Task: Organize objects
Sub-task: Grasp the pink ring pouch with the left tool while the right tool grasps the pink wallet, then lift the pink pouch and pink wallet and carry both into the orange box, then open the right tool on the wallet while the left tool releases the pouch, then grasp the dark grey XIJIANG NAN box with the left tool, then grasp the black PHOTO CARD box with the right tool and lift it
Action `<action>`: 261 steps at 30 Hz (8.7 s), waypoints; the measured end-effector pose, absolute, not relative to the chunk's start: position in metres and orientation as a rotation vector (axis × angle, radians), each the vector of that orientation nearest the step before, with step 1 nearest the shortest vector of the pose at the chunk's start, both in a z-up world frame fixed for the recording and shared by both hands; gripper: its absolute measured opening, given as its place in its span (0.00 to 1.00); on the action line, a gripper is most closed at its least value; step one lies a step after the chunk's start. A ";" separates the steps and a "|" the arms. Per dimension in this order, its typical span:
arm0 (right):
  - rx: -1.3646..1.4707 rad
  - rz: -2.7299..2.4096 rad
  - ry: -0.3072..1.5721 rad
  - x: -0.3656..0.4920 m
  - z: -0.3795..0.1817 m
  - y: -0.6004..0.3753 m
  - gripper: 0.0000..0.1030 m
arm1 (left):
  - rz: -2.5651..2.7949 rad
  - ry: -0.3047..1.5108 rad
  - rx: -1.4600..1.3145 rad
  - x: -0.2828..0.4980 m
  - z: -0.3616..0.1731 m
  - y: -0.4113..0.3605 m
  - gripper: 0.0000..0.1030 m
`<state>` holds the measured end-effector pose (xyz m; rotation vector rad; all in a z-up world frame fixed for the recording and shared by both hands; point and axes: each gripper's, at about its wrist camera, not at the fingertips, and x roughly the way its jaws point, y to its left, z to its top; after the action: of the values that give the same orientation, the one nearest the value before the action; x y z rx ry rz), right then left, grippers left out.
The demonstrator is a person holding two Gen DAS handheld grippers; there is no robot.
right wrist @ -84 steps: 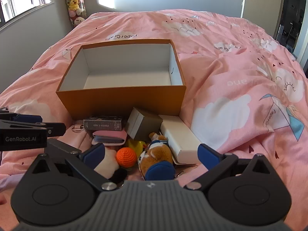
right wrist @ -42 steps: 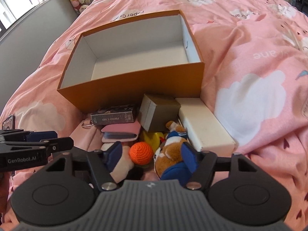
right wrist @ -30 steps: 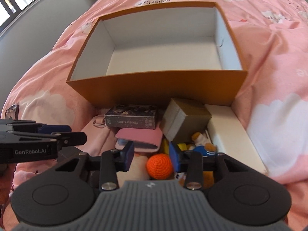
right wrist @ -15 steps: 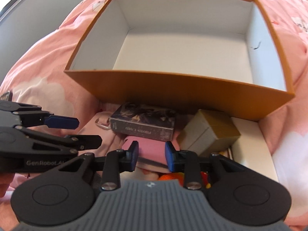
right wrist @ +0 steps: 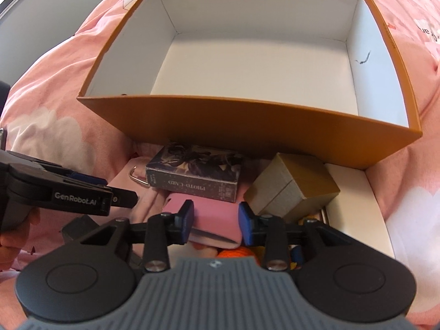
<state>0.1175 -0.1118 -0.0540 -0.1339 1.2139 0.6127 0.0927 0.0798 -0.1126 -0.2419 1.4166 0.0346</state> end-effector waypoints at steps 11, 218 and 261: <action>0.046 0.590 1.316 0.128 -0.064 -0.132 0.55 | 0.042 1.350 -0.255 0.078 -0.102 0.076 0.16; -0.398 0.844 0.963 0.119 -0.045 -0.059 0.45 | -0.056 1.185 -0.084 0.053 -0.051 0.058 0.85; -0.986 1.073 0.787 0.111 -0.084 -0.010 0.32 | 0.038 1.190 -0.125 0.066 -0.065 0.080 0.85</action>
<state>0.1115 -0.0102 -0.0840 -0.9856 0.7871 1.0731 0.0661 0.0798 -0.0652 -0.1253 1.1896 0.0376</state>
